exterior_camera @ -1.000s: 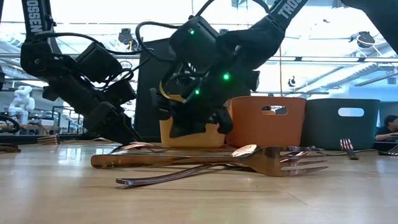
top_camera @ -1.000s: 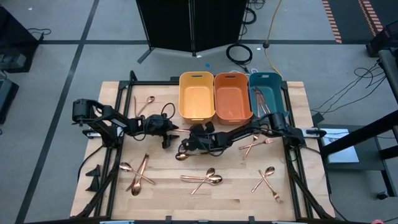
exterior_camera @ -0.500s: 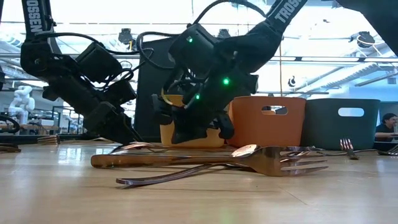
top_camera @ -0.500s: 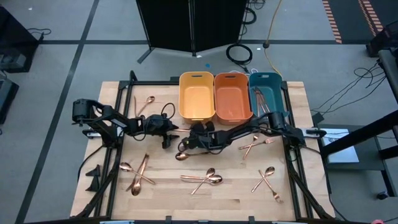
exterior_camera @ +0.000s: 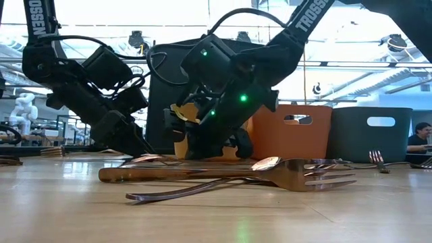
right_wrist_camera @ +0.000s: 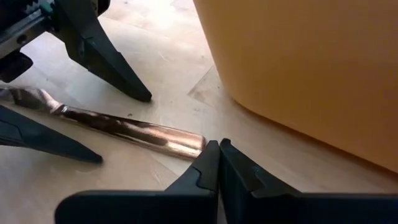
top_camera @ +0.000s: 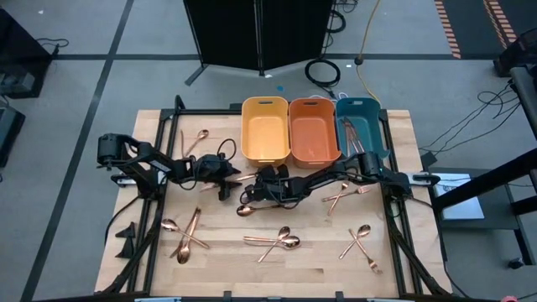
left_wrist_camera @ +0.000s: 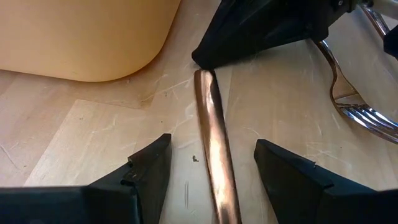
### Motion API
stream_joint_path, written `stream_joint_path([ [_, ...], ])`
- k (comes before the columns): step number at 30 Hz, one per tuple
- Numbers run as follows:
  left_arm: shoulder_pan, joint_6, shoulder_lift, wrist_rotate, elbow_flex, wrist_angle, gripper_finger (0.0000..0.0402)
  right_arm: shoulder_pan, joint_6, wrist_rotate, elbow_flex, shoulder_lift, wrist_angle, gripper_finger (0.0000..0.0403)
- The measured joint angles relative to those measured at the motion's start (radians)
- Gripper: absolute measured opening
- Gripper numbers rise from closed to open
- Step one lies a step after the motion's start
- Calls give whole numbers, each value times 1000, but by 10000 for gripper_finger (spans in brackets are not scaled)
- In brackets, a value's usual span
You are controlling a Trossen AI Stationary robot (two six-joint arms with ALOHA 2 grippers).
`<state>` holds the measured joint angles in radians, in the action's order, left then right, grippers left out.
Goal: Sort silverware
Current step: Put the copper knife into the blue bin
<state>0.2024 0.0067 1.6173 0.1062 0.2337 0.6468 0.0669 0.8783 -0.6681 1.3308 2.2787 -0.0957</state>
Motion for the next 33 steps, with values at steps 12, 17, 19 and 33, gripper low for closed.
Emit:
stream_joint_path([
  [12,0,-16,0,0,-2,-6,230,-1,-70,10,-7,-30,-27,0],
  [17,-1,-21,0,0,-3,-3,230,1,-103,32,-6,-32,-106,0],
  [19,-1,-24,0,0,-3,-2,230,-1,-111,29,-5,-32,-120,0],
  [33,-1,-24,0,0,-3,-2,230,-13,-122,18,-2,-22,-134,0],
])
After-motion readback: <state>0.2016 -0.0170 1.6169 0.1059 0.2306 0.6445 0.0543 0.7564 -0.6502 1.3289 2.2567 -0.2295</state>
